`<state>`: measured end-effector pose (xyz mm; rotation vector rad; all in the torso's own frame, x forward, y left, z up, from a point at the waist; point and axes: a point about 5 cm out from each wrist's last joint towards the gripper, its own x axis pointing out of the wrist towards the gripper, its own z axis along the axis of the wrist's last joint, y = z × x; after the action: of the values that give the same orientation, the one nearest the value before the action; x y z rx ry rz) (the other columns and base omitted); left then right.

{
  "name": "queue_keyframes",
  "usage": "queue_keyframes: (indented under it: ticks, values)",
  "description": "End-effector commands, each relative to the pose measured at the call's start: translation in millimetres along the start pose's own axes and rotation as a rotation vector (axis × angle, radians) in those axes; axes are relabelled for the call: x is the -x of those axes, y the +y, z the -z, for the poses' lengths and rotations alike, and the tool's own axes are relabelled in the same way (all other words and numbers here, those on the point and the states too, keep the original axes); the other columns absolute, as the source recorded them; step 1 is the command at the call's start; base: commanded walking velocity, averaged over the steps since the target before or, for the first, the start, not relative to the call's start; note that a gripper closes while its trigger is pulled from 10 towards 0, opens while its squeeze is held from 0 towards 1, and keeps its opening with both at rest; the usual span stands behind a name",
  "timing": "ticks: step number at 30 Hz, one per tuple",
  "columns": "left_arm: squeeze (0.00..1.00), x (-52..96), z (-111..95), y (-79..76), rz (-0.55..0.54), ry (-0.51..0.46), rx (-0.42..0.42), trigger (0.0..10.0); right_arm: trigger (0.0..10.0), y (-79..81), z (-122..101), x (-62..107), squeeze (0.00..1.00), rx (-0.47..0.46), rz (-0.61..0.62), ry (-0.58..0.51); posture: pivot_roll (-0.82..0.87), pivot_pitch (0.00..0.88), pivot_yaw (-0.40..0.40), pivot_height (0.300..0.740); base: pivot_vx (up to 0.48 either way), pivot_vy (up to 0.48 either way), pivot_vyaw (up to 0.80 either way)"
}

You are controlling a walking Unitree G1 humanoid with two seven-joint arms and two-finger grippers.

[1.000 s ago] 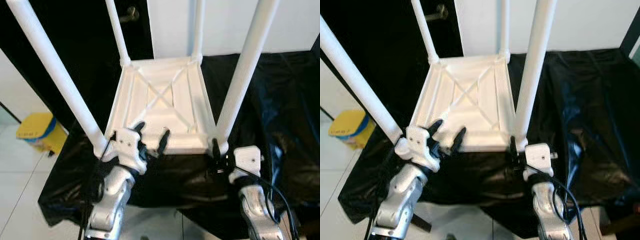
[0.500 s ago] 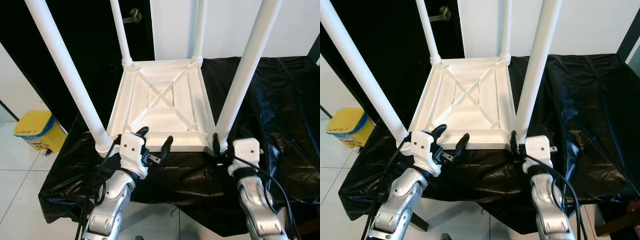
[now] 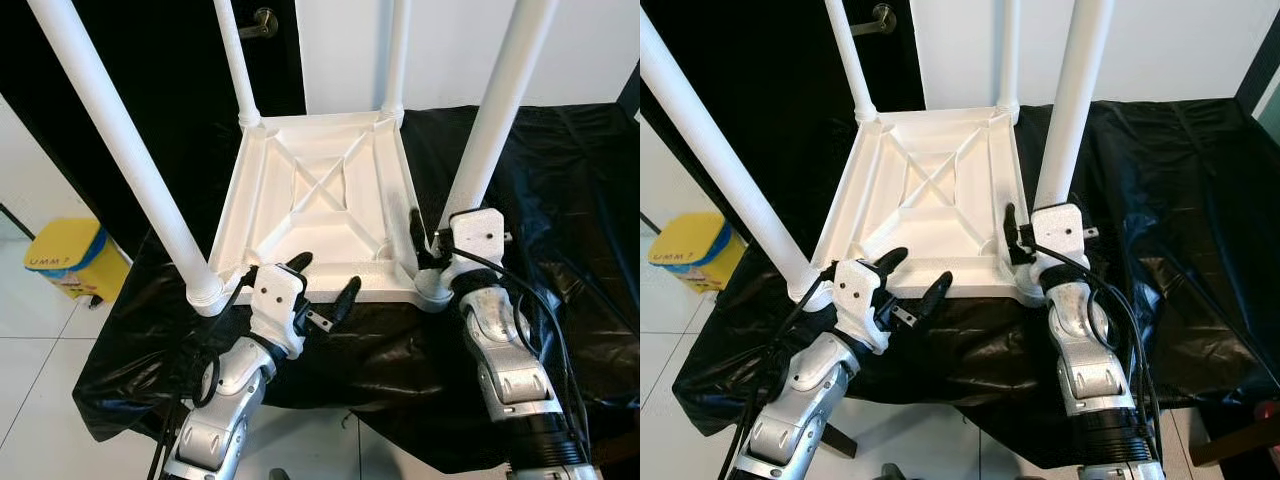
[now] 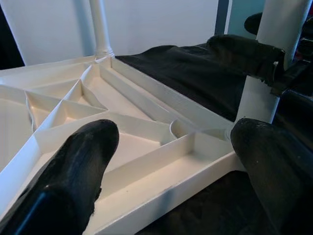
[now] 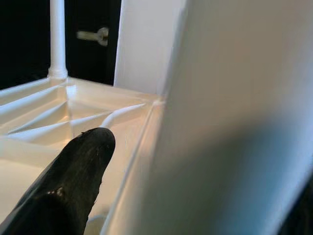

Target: Building children table

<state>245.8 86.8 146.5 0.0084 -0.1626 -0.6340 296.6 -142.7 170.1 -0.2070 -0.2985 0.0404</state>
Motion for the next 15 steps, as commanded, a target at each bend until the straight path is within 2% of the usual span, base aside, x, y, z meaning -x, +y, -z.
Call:
queue_keyframes:
  ticks: [1, 6, 7, 8, 9, 10, 11, 14, 15]
  values:
    - [0.0, 1.7, -1, -7.5, 0.123, 0.008, -0.007, 10.0, 10.0, 0.6, -6, -4.0, 0.0, 0.004, -0.003, -0.012, -0.13, 0.052, 0.055, 0.74, 0.0, 0.0, 0.0]
    - [0.0, 0.1, -5, -7.9, 0.116, 0.001, 0.016, 10.0, 10.0, -0.4, -15, -7.7, 0.0, 0.008, 0.004, -0.033, -0.13, 0.052, 0.055, 0.74, 0.0, 0.0, 0.0]
    - [0.0, -1.1, -6, -8.2, 0.117, -0.002, 0.021, 10.0, 8.0, -0.7, -19, -8.7, 0.0, 0.008, 0.004, -0.044, -0.13, 0.051, 0.054, 0.74, 0.0, 0.0, 0.0]
    - [0.0, -1.1, -6, -8.2, 0.117, -0.002, 0.021, 10.0, 8.0, -0.7, -19, -8.7, 0.0, 0.008, 0.004, -0.044, -0.13, 0.051, 0.054, 0.74, 0.0, 0.0, 0.0]
    - [0.0, -2.1, -7, -8.9, 0.122, 0.001, 0.022, 10.0, 4.4, -1.4, -23, -9.9, 0.0, 0.01, 0.007, -0.056, -0.13, 0.05, 0.053, 0.74, 0.0, 0.0, 0.0]
    - [0.0, -2.1, -7, -8.9, 0.122, 0.001, 0.022, 10.0, 4.4, -1.4, -23, -9.9, 0.0, 0.01, 0.007, -0.056, -0.13, 0.05, 0.053, 0.74, 0.0, 0.0, 0.0]
    - [0.0, -2.9, -7, -9.9, 0.13, 0.006, 0.019, 10.0, 0.0, -2.2, -25, -10.6, 0.0, 0.012, 0.011, -0.065, -0.14, 0.049, 0.053, 0.74, 0.0, 0.0, 0.0]
    - [0.0, -4.8, -6, -11.8, 0.138, 0.031, 0.002, 10.0, 0.0, -3.7, -29, -10.9, 0.0, 0.011, 0.019, -0.071, -0.14, 0.05, 0.054, 0.74, 0.0, 0.0, 0.0]
    - [0.0, -6.6, -4, -10.8, 0.123, 0.055, -0.006, 10.0, 10.0, -4.6, -30, -10.6, 0.0, 0.012, 0.022, -0.07, -0.14, 0.051, 0.051, 0.74, 0.0, 0.0, 0.0]
